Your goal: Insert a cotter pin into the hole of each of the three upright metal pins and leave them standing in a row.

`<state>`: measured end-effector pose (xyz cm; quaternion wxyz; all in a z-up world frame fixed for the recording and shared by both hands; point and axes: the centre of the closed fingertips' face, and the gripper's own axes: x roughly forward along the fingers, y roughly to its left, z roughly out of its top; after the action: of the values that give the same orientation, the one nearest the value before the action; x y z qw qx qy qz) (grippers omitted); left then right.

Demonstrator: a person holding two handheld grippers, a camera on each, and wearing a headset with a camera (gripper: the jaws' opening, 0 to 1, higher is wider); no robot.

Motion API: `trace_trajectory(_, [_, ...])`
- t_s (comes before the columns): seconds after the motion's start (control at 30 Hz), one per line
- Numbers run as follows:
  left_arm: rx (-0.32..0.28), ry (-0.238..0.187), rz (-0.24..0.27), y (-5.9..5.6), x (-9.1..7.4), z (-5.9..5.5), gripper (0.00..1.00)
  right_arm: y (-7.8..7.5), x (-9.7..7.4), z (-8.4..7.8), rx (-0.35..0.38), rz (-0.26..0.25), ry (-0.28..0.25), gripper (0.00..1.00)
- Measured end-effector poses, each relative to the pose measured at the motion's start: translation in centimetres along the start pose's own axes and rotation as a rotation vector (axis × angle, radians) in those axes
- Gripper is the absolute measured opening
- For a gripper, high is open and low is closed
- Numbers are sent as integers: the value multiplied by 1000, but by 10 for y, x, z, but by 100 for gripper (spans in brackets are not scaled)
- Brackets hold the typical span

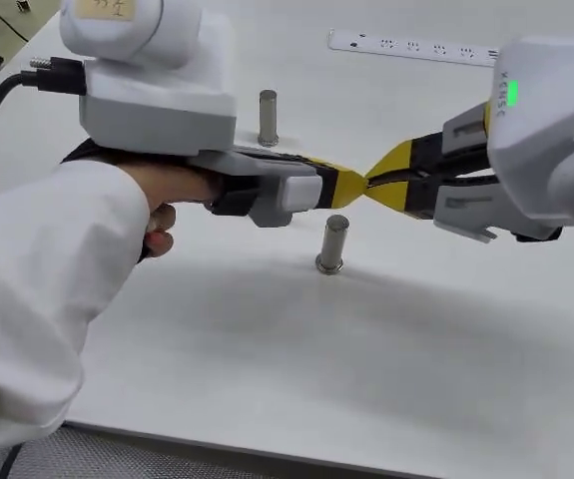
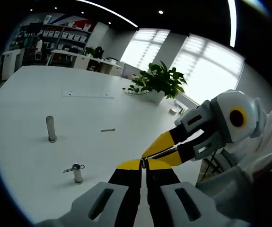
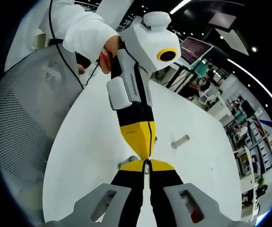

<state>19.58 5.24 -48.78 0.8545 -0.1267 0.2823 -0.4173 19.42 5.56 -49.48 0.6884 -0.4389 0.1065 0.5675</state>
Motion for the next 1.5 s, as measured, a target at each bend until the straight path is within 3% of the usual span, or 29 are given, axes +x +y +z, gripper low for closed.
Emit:
trace_trajectory(0.13, [1,3,5,0,-2,-1,0,1,0,0,2,3,-3,1])
trace_trajectory(0.2, [-4,7,7,0,-2,-3,0,3,1,-3,7,20,12,9])
trace_trajectory(0.43, [42,27,19,1,-5,-8,0,3,-2,-8,145,50,-8,15])
trace_trajectory(0.5, [71,26,18,0,-5,-9,0,5,-3,-10,182,74,-14,16])
trace_trajectory(0.57, [153,22,41,2,-6,-6,0,5,-2,-14,250,101,-23,18])
trace_trajectory(0.73, [227,-12,20,-3,-12,1,0,10,-6,-20,336,163,-38,21])
trace_trajectory(0.87, [345,-28,-15,-7,-14,5,0,17,-10,-18,389,219,-61,19])
trace_trajectory(0.93, [443,-54,-29,-9,-15,11,0,20,-12,-15,398,237,-72,18])
trace_trajectory(1.0, [427,-36,-37,-10,-17,9,0,21,-13,-13,407,247,-80,18])
trace_trajectory(1.1, [519,-11,-62,-13,-19,6,0,20,-12,-11,424,257,-92,17])
trace_trajectory(1.2, [554,-18,-78,-19,-20,7,0,21,-13,-8,417,265,-97,14])
trace_trajectory(1.5, [580,-26,-127,-27,-21,9,0,22,-14,-4,401,280,-100,12])
